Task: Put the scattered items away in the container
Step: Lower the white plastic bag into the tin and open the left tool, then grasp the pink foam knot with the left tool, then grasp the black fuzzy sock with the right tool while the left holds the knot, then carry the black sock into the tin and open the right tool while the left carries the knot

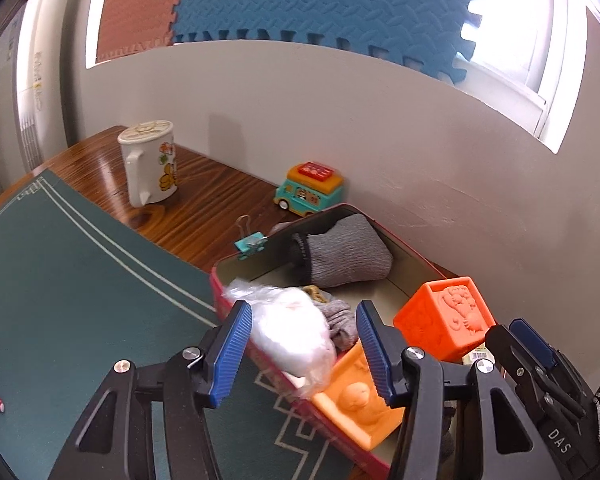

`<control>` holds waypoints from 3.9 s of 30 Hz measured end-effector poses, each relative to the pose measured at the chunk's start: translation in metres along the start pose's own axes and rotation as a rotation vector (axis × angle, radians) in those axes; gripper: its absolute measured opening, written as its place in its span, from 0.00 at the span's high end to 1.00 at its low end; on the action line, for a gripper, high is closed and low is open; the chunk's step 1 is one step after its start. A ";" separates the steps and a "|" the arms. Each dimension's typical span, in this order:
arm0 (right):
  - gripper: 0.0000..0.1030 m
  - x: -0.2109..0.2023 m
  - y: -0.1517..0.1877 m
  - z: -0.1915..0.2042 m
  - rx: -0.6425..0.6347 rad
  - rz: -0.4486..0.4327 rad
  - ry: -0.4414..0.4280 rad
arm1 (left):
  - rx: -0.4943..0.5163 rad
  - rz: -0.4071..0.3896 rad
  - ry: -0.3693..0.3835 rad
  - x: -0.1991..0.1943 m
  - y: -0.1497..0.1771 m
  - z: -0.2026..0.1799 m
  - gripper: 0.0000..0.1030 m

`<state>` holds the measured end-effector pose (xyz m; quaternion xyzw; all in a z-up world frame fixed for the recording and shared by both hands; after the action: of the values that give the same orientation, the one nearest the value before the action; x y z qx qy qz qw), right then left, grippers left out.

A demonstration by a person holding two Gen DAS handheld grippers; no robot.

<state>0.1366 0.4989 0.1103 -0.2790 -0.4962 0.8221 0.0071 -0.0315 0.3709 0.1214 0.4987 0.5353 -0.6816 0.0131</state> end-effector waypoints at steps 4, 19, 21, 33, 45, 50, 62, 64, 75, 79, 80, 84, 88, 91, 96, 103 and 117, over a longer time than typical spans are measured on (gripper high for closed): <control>0.32 0.008 -0.003 0.007 0.012 0.023 -0.043 | -0.011 -0.007 -0.024 -0.009 0.006 0.015 0.46; 0.32 0.010 -0.007 0.079 -0.088 0.002 -0.096 | -0.198 0.016 -0.242 -0.038 0.050 0.142 0.40; 0.32 0.010 -0.005 0.098 -0.118 0.002 -0.121 | -0.242 0.026 -0.295 -0.043 0.059 0.165 0.33; 0.29 0.041 0.028 0.194 -0.263 0.134 -0.278 | -0.449 0.008 -0.459 -0.090 0.102 0.285 0.33; 0.29 0.068 0.062 0.244 -0.345 0.238 -0.347 | -0.532 0.061 -0.477 -0.072 0.116 0.335 0.33; 0.29 0.078 0.066 0.248 -0.353 0.259 -0.335 | -0.509 0.087 -0.454 -0.048 0.112 0.330 0.33; 0.29 0.113 0.075 0.297 -0.414 0.346 -0.400 | -0.561 0.091 -0.472 -0.042 0.123 0.353 0.38; 0.29 0.124 0.080 0.312 -0.435 0.373 -0.415 | -0.574 0.080 -0.480 -0.047 0.122 0.357 0.38; 0.29 0.186 0.100 0.399 -0.470 0.535 -0.564 | -0.651 0.034 -0.618 -0.078 0.123 0.387 0.38; 0.29 0.205 0.111 0.425 -0.467 0.568 -0.597 | -0.671 0.044 -0.644 -0.081 0.129 0.394 0.38; 0.29 0.209 0.114 0.430 -0.465 0.575 -0.600 | -0.669 0.044 -0.655 -0.082 0.129 0.395 0.38; 0.29 0.223 0.126 0.443 -0.438 0.618 -0.622 | -0.680 0.050 -0.695 -0.087 0.135 0.400 0.38; 0.29 0.233 0.138 0.453 -0.425 0.659 -0.641 | -0.690 0.062 -0.711 -0.087 0.139 0.404 0.38; 0.30 0.237 0.144 0.457 -0.421 0.680 -0.636 | -0.700 0.070 -0.725 -0.087 0.142 0.406 0.38; 0.45 0.237 0.150 0.457 -0.442 0.694 -0.641 | -0.693 0.096 -0.720 -0.078 0.147 0.404 0.38; 0.48 0.228 0.137 0.440 -0.416 0.642 -0.605 | -0.663 0.087 -0.702 -0.076 0.144 0.399 0.38; 0.48 0.171 0.093 0.379 -0.372 0.465 -0.512 | -0.578 0.006 -0.640 -0.093 0.122 0.362 0.38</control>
<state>-0.1595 0.1929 0.0907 -0.1665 -0.5460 0.7410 -0.3538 -0.1586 0.0019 0.0731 0.2397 0.6717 -0.6240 0.3195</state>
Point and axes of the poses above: each gripper's, at about its wrist camera, not at the fingertips, and x roughly the way its jaws point, z to its left, y to its underside, the point moved 2 cm from there along x, roughly the way its jaws point, and after that the axes turned 9 degrees about -y, right-handed, at the moved point
